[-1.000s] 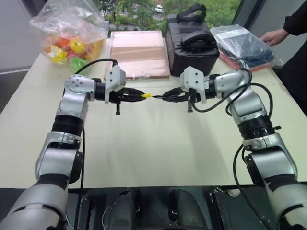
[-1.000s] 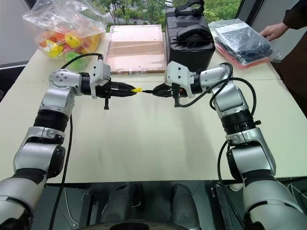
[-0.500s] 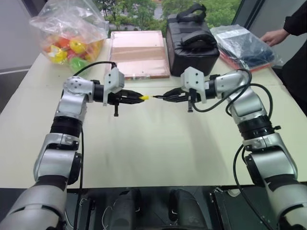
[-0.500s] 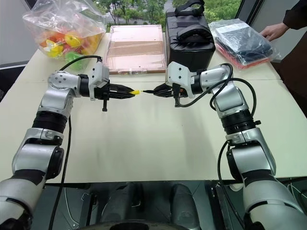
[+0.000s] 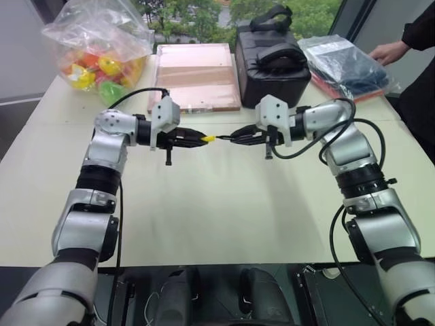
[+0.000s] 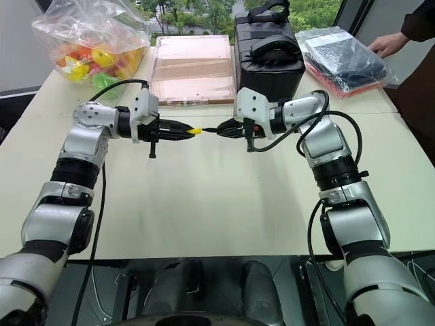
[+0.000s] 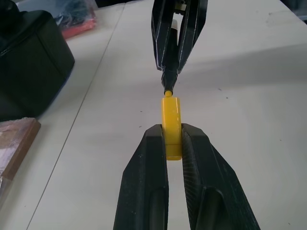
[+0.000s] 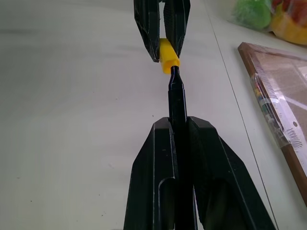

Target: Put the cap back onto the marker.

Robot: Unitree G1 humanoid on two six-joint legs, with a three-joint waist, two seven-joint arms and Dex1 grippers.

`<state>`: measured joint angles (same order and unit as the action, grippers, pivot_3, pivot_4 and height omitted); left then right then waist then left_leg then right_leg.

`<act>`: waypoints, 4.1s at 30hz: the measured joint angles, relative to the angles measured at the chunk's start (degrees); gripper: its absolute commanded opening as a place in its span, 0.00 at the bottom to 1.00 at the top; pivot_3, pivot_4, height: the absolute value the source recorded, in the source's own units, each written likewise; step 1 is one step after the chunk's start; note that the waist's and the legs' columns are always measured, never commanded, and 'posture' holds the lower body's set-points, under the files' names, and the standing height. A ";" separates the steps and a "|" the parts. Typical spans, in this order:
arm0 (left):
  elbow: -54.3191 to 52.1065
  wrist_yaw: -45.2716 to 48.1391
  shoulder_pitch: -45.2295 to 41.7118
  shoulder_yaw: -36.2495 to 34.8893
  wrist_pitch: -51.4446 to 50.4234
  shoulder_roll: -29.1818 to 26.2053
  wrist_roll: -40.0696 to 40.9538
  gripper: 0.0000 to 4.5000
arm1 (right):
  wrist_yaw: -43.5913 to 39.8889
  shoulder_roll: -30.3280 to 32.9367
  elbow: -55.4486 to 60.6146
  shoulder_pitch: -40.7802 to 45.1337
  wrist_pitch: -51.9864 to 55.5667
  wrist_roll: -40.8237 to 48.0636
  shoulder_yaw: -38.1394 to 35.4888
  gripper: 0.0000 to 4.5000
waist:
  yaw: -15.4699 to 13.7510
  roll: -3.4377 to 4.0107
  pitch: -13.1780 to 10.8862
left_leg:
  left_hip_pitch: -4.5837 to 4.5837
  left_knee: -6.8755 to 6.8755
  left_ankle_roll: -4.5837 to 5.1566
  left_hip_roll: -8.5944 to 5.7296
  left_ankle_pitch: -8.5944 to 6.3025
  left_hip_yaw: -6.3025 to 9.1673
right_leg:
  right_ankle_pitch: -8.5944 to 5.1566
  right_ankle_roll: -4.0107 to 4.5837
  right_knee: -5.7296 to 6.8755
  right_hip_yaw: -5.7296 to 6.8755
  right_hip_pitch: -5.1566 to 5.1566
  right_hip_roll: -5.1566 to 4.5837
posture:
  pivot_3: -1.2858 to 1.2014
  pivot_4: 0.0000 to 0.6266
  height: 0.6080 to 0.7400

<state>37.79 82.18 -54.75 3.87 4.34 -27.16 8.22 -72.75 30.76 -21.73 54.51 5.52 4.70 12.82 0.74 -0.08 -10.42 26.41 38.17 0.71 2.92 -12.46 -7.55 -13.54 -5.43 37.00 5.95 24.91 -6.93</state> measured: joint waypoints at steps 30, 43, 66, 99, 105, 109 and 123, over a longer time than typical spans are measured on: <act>0.20 1.45 -6.47 7.23 -1.49 -0.80 -5.44 0.01 | -0.35 -0.35 0.34 -0.12 0.46 -1.74 1.08 0.00 | 0.04 0.00 0.00 | 0.00 0.00 0.00 0.00 0.00 0.00 | 0.00 0.00 0.00 0.00 0.00 0.00 | 0.52 0.24 1.00; -1.82 5.23 -9.27 9.95 -14.15 -1.94 -6.57 0.01 | 1.87 -2.14 3.57 -1.57 2.41 -2.86 1.63 0.00 | -0.04 0.00 0.00 | 0.00 0.00 0.00 0.00 0.00 0.01 | -0.01 -0.01 0.00 0.00 0.00 0.00 | 0.52 0.24 1.00; 1.15 2.19 -10.68 11.56 -6.52 0.40 -11.91 0.01 | 5.10 -2.67 6.35 -3.56 7.21 -4.64 1.88 0.00 | 0.05 0.00 0.00 | 0.00 0.01 0.00 0.00 0.00 0.02 | -0.01 -0.01 0.00 0.00 0.00 0.00 | 0.52 0.24 1.00; 3.47 -1.64 -9.58 11.20 -0.27 1.94 -14.08 0.31 | 5.60 -3.07 6.41 -3.70 7.75 -5.70 2.34 0.00 | 0.02 0.00 0.00 | 0.00 0.01 0.00 0.00 0.00 0.02 | -0.01 -0.01 0.00 0.00 0.00 0.00 | 0.52 0.24 1.00; 9.94 -7.18 -10.26 13.42 3.86 3.42 -16.90 0.40 | 5.90 -3.60 7.32 -3.80 6.46 -5.53 2.52 0.00 | 0.01 0.00 0.00 | 0.01 0.01 0.00 -0.01 0.00 0.02 | -0.01 -0.01 0.00 0.00 0.01 0.00 | 0.52 0.24 1.00; 12.22 -7.68 -11.54 12.32 3.70 1.23 -16.46 0.40 | 5.90 -3.20 6.16 -4.75 5.21 -5.57 2.51 0.00 | 0.12 0.00 0.00 | 0.01 0.00 0.00 0.00 0.00 0.02 | -0.01 -0.01 0.00 0.00 0.01 0.00 | 0.52 0.24 1.00; -6.05 -6.01 0.65 -3.58 -18.93 -9.62 0.01 0.40 | 30.58 1.32 -0.59 -10.88 12.03 -6.26 -11.64 0.00 | -0.09 0.02 -0.01 | 0.01 -0.01 -0.01 0.00 0.01 0.07 | -0.02 -0.03 0.03 -0.01 -0.03 0.00 | 0.52 0.24 1.00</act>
<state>31.74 76.17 -54.10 0.28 -14.59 -36.78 8.23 -42.17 32.07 -22.32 43.63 17.55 -1.56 1.18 0.65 -0.07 -10.42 26.42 38.16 0.70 2.92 -12.45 -7.49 -13.56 -5.46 37.03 5.94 24.87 -6.94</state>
